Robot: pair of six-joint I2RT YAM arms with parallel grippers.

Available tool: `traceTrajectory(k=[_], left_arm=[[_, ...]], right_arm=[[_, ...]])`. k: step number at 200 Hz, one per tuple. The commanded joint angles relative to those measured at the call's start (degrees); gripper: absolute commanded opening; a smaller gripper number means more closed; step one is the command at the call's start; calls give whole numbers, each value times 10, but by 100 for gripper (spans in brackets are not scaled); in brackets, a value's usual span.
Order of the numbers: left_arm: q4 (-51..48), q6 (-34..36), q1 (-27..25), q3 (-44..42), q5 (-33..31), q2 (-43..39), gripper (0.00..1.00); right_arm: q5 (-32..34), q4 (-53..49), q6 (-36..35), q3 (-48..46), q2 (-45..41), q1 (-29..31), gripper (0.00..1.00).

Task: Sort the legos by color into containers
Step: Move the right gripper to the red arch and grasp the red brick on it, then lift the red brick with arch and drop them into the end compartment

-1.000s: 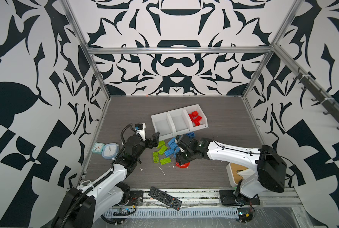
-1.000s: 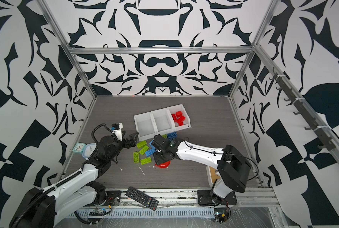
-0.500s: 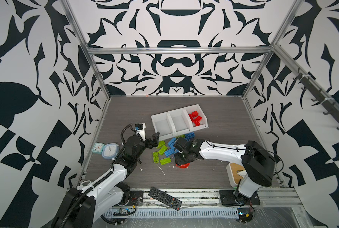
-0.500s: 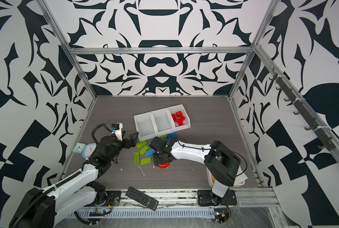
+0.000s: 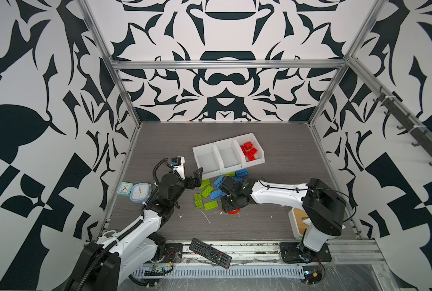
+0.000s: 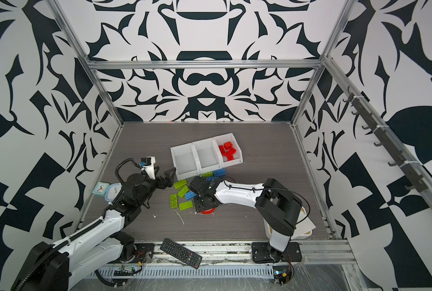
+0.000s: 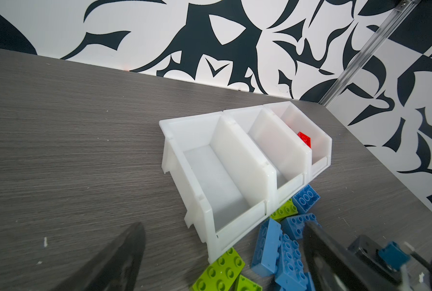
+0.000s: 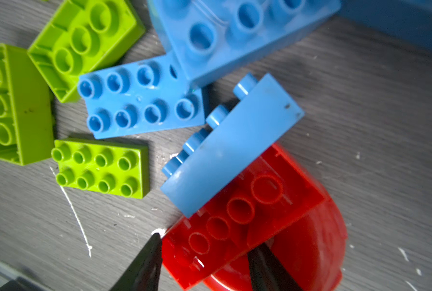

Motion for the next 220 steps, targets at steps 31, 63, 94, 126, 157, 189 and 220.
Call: traceTrajectory(k=[31,63,94,126,157,189,220], left_arm=[[-4,-9,-1,3,-2,-3,100],[-4,-10,-1,4,0,-3,100],[-3,-10,-1,5,-1,3,100],[-2,-9,-1,6,-1,6,100],[-2,-9,-1,5,-1,6,100],[0,-10,-1,5,0,8,100],[-2,-10,-1,5,-1,6,100]], right_arm=[[41,-53,4,-52,-66,0,56],[64,-90,7,-83,-125,-20,58],[65,-89,1,-59,-140,-22,58],[38,-43,10,-50,-125,-16,59],[42,-44,7,-41,-102,-14,59],[47,-54,-2,-20,-71,-9,59],[56,-63,-9,-9,-47,-7,57]])
